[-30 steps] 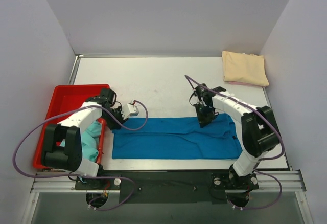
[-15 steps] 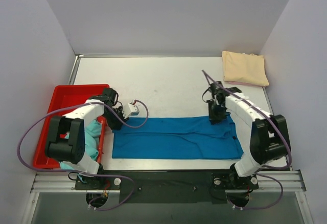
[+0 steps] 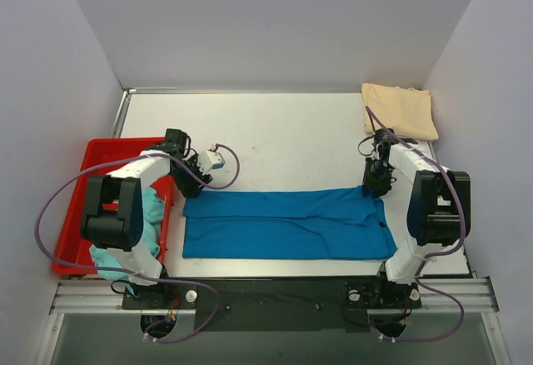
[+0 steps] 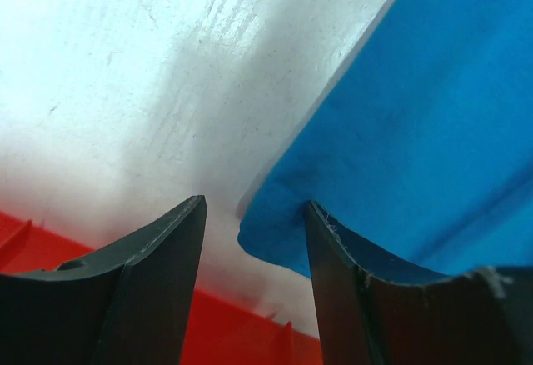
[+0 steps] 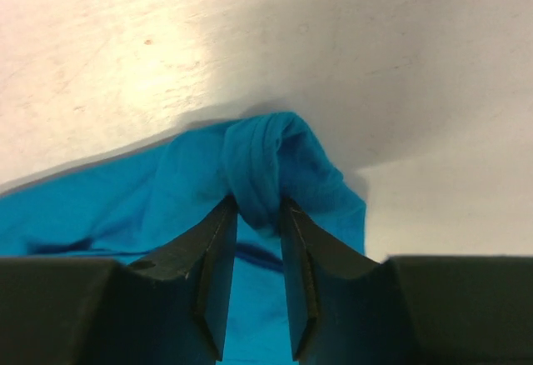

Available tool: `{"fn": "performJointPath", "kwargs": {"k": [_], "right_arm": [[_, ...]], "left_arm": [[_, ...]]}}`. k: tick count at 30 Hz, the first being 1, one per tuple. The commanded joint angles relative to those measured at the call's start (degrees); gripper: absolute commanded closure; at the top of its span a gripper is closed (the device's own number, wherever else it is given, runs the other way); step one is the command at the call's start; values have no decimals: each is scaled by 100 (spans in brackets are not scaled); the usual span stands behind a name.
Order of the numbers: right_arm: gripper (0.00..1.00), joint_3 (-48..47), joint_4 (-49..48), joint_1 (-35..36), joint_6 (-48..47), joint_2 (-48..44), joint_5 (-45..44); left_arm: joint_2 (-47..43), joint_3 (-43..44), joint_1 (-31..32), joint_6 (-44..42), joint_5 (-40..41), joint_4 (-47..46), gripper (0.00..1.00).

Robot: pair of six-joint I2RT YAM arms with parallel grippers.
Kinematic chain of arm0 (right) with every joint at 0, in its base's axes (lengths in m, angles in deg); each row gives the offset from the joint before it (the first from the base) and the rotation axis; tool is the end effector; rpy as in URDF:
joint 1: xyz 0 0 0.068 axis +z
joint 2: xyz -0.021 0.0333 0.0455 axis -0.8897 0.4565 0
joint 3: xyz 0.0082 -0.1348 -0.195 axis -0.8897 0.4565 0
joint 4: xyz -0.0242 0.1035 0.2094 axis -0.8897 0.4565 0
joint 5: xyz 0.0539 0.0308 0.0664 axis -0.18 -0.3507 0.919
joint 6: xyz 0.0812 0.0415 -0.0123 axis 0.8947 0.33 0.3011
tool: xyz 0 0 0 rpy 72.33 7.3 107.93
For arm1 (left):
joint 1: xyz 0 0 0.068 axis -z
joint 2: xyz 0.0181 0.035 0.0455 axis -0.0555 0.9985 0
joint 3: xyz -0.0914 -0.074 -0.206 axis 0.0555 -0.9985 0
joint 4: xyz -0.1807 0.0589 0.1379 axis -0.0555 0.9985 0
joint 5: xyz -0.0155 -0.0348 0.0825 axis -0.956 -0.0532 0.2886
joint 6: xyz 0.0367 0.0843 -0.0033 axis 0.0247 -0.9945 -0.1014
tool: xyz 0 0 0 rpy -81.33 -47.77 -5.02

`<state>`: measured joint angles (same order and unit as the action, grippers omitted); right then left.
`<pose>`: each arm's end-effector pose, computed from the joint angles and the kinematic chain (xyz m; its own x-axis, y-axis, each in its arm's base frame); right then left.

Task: Fold and stack the t-shirts
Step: Rotate the tshirt 60 degrees

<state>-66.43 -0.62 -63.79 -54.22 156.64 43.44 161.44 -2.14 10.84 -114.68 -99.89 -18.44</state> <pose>0.3213 -0.0007 0.1134 -0.8952 0.2335 -0.3796 0.1947 0.9711 0.1384 0.2956 -0.0626 0.1111 -0.4467 0.8001 -0.4002 0.8563 0.5120 0.0678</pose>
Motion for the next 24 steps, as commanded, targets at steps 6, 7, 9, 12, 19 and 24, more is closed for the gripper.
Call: {"fn": "performJointPath", "kwargs": {"k": [6,7,9,12,19,24], "right_arm": [[100,-515,-130,-423,-43,637,106],[100,-586,-130,-423,-51,742,115],[100,-1033,-131,-424,-139,987,229],[100,-1587,-60,-397,-175,1436,483],[75,-3483,483,60,-228,2535,407],[56,-3796,845,60,1,2029,-271]], "left_arm": [[147,-259,-107,-170,58,-75,93],[103,-295,-133,-179,67,-23,100],[-90,-470,-186,-205,94,65,100],[-301,-646,-273,-267,129,171,100],[-916,-1068,-291,-425,-12,847,92],[-1356,-1200,-283,-522,-126,1068,71]]}}
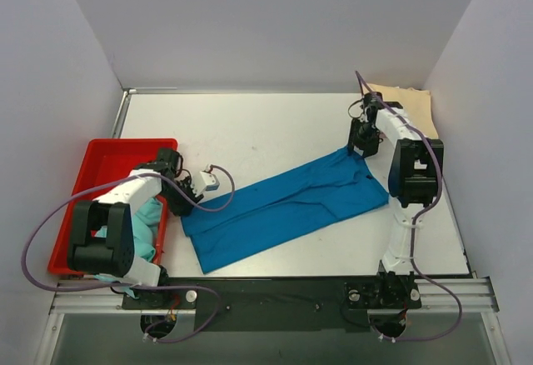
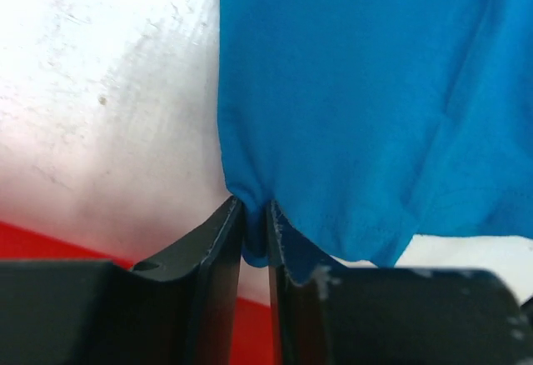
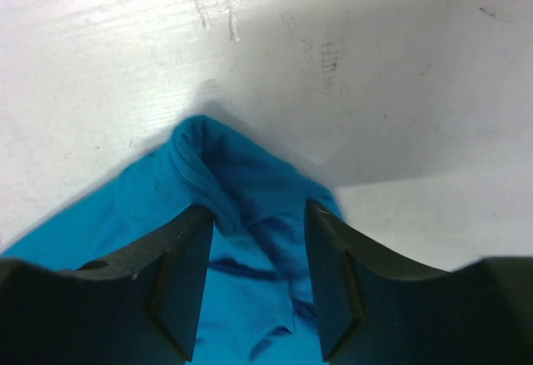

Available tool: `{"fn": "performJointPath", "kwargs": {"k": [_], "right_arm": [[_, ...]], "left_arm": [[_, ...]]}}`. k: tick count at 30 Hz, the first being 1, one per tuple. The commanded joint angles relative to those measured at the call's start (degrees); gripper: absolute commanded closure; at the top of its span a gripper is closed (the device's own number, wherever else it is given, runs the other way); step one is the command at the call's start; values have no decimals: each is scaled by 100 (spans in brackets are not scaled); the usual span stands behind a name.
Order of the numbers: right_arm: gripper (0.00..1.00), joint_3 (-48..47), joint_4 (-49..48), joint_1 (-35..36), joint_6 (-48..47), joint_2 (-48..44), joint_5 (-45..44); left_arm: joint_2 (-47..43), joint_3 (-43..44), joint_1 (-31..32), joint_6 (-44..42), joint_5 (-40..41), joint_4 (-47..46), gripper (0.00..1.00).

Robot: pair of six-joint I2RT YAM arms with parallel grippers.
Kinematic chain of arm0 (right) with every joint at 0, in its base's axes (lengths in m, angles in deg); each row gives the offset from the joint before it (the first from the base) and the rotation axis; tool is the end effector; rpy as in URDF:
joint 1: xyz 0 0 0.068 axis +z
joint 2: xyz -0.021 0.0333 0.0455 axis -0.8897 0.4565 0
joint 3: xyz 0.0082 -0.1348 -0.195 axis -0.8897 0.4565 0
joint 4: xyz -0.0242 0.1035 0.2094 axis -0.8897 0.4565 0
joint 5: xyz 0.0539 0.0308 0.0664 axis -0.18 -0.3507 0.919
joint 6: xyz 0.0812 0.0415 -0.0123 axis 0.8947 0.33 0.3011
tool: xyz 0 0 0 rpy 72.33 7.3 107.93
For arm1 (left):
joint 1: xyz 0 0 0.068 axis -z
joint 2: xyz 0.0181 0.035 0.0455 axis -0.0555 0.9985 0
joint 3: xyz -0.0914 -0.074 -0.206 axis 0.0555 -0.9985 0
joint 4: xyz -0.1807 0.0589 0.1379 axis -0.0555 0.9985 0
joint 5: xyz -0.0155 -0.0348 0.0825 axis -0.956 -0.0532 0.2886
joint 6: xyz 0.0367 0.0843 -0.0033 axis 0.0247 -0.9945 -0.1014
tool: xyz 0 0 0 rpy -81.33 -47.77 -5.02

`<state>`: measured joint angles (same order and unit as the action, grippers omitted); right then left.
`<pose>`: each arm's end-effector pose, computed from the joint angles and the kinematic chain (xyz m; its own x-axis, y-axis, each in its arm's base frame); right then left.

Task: Fold and stack the t-shirts
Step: Rotate the tshirt 60 degrees

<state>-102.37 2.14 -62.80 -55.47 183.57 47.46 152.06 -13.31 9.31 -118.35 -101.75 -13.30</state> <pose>0.4452 0.0107 0.1176 -0.8626 0.1955 -0.4665 0.1090 0.9725 0.2059 0.2394 -0.0511 0.1018 -0.4528 0.8172 -0.3565 0.8788 0.4766 -0.0238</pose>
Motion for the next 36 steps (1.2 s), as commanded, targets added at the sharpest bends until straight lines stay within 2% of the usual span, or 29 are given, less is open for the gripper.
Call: {"fn": "performJointPath", "kwargs": {"k": [1,5,8,9,11,13,15,19,24,28,32,36], "right_arm": [[55,-88,561,-38,117,-815,-709],[54,719,508,-117,143,-1948,-1043],[56,1798,263,-231,344,-2879,-965],[58,2011,201,-249,398,-3047,-816],[83,2653,-10,-302,582,-3382,-545],[100,3198,-264,-363,732,-3549,-298],[100,3489,-327,-416,802,-3567,-130],[100,3578,-266,-565,636,-3050,-270],[100,2656,-28,-592,477,-1618,-322],[100,1067,454,-285,416,-449,-516],[100,-1042,1140,101,503,869,-175],[100,-3894,1957,445,635,2153,222]], "left_arm": [[-523,-40,-130,-137,60,571,69],[-717,285,-130,-84,-72,791,58],[-735,575,-138,-40,-107,835,53],[-718,611,-130,12,-116,800,53],[-613,690,-121,91,-99,686,53],[-454,751,-121,179,-107,624,58],[-279,831,-121,249,-99,589,64],[-102,822,-112,302,-72,607,68],[-330,541,-121,258,-2,580,68],[-620,269,-130,285,60,633,66],[-902,-100,-130,320,60,695,64],[-1016,-303,-112,399,-150,843,64]]}}
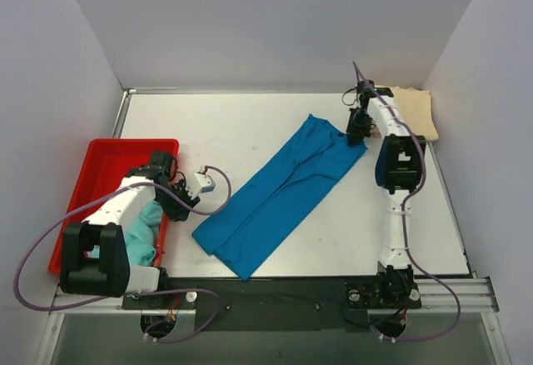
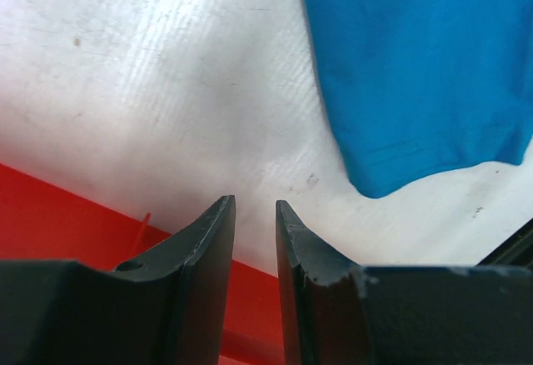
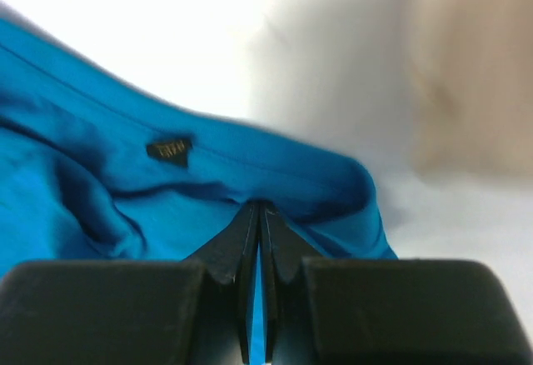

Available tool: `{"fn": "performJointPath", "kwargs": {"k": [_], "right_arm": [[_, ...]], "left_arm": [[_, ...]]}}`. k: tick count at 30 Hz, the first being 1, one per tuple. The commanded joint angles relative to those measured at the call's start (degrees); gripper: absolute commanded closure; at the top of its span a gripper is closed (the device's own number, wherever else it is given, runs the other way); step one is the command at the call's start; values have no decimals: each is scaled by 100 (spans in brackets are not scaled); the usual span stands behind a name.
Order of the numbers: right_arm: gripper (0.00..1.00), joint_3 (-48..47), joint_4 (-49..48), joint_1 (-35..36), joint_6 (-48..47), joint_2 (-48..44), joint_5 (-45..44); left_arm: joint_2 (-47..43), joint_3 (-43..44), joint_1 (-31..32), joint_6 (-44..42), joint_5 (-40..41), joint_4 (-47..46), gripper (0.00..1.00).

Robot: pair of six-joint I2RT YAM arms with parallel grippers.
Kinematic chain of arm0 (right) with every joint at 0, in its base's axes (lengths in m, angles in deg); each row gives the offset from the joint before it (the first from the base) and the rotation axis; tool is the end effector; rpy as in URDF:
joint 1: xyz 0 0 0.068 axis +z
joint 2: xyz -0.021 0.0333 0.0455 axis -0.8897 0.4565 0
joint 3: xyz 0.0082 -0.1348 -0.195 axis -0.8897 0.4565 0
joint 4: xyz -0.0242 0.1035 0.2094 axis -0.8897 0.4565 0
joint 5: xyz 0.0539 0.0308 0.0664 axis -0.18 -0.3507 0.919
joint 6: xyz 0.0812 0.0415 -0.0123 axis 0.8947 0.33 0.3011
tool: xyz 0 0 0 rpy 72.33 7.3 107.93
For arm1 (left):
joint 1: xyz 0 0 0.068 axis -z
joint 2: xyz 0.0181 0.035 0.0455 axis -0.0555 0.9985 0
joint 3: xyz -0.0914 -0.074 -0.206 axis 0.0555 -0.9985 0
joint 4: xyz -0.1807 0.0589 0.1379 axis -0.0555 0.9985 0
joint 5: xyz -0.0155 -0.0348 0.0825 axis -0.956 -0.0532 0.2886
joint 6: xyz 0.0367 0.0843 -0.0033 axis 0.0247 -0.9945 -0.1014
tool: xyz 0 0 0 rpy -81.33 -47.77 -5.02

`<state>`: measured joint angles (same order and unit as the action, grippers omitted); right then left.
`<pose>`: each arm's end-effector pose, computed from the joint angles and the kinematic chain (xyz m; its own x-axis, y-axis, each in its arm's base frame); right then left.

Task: Fold and stack the t-shirts
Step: Rotate the tshirt 60 degrees

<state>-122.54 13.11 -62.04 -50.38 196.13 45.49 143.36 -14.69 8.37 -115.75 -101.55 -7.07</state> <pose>0.4792 0.0143 0.1102 -0.8736 0.2705 -0.4046 0.2012 0.9577 0.2059 0.2186 -0.0449 0.1248 -0.4989 0.7868 -0.3634 0.8490 0.5278 -0.0227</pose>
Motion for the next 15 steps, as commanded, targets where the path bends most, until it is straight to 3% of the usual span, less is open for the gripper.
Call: {"fn": "performJointPath", "kwargs": {"k": [1,3,7,9,12,15], "right_arm": [[100,-2119,861,429,178,1167,524],[100,-2534,616,439,319,1284,621],[99,-1913,-236,351,232,574,788],[93,-1385,-606,316,65,38,762],[74,-700,-852,246,-93,-691,753],[64,-85,-949,219,-120,-1114,710]], "left_arm": [[-173,-226,-1,130,-249,282,64],[-286,-332,43,104,-451,370,63],[-568,-587,350,217,-610,283,61],[-664,-675,587,331,-567,178,61],[-709,-702,808,525,-531,19,60],[-744,-649,835,631,-636,-7,60]]}}
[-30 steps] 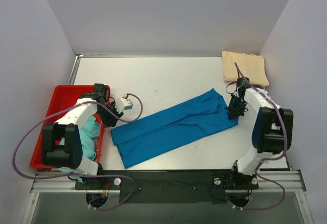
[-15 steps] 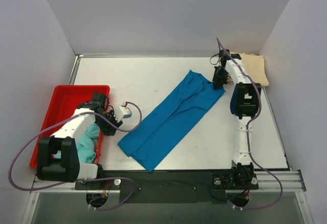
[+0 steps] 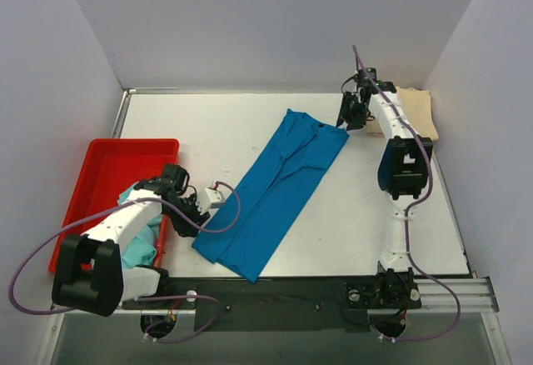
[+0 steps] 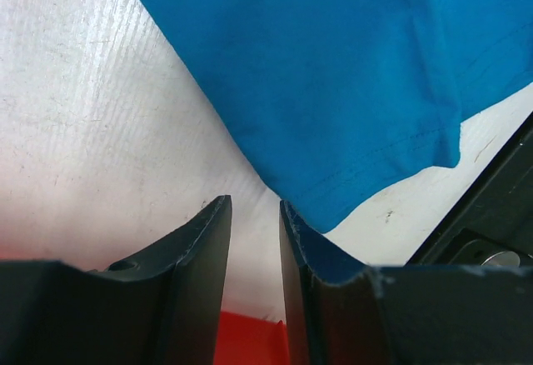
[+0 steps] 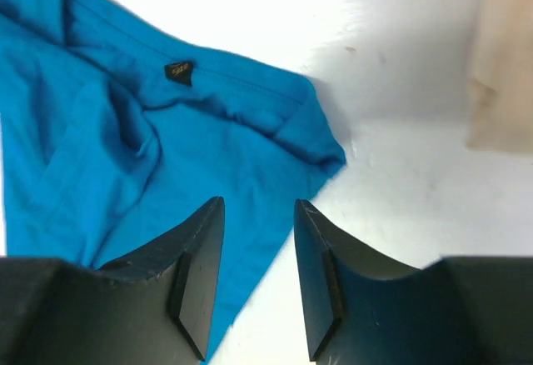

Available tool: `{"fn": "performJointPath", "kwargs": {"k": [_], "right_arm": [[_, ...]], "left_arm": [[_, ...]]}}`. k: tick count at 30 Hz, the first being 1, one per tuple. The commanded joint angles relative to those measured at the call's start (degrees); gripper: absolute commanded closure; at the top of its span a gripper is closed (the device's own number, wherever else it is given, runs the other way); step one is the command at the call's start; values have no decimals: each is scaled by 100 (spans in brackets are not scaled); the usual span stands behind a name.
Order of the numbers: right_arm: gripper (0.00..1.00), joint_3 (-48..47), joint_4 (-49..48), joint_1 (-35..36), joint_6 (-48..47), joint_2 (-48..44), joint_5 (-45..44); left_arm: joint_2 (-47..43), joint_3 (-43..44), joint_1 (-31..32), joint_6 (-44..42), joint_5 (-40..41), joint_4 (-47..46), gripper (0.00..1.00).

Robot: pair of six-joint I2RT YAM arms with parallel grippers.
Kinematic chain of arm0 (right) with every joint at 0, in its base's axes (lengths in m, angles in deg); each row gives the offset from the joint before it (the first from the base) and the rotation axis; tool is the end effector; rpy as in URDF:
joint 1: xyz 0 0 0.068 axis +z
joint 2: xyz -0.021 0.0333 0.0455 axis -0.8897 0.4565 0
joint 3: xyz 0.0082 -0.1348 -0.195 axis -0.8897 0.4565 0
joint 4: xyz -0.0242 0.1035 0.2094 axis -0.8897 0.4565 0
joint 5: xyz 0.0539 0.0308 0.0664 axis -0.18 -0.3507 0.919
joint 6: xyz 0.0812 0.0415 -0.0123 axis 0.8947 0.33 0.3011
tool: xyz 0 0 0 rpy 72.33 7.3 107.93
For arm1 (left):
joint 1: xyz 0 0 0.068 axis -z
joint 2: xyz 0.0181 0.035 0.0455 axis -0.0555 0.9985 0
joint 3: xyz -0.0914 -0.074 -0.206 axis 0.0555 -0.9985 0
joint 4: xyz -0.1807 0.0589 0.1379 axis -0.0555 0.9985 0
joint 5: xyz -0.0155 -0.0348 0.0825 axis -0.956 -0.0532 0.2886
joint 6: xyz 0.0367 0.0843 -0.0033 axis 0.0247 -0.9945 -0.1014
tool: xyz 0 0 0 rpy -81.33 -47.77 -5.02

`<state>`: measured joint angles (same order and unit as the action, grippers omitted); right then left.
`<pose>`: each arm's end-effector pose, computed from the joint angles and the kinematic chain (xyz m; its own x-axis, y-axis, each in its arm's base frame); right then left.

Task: Fold and stack the t-shirts
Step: Rotate the tshirt 60 degrees

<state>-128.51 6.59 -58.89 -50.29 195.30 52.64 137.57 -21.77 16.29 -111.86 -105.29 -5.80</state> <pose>0.5046 0.0527 0.1602 -0.7928 0.2246 -0.5667 0.0222 0.9397 0.3414 0.1794 -0.0726 0.1146 -0.4581 0.8049 -0.3772 0.8861 0.4470 -0.1225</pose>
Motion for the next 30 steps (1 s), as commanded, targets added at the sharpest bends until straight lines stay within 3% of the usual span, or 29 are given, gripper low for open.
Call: {"fn": "performJointPath", "kwargs": {"k": [1,6,14,16,19,22,27,28,29,30], "right_arm": [[64,792,-359,-113,-129,-1180,-40],[61,1410,-377,-297,81,-998,205],[54,1060,-386,-272,232,-198,715],[65,867,-377,-201,223,-5,803],[100,533,-412,-227,442,268,768],[100,-3,-517,-298,793,715,995],[100,-1268,-1454,-315,1662,1454,1532],[97,-1314,-1632,-298,1795,1499,1663],[81,-1297,-2017,-289,2022,1517,1682],[73,-1288,-2160,-280,2077,1499,1717]], "left_arm": [[-191,68,43,260,-254,-160,60],[-279,42,43,286,-237,-169,60],[-463,-11,43,225,18,-20,60],[-472,15,43,198,71,15,59],[-429,33,34,189,124,24,59],[-332,112,52,251,80,33,59],[-288,454,236,269,-903,314,59],[-288,498,350,277,-1131,314,58],[-279,569,420,295,-1194,271,57],[-244,613,604,347,-1247,253,56]]}}
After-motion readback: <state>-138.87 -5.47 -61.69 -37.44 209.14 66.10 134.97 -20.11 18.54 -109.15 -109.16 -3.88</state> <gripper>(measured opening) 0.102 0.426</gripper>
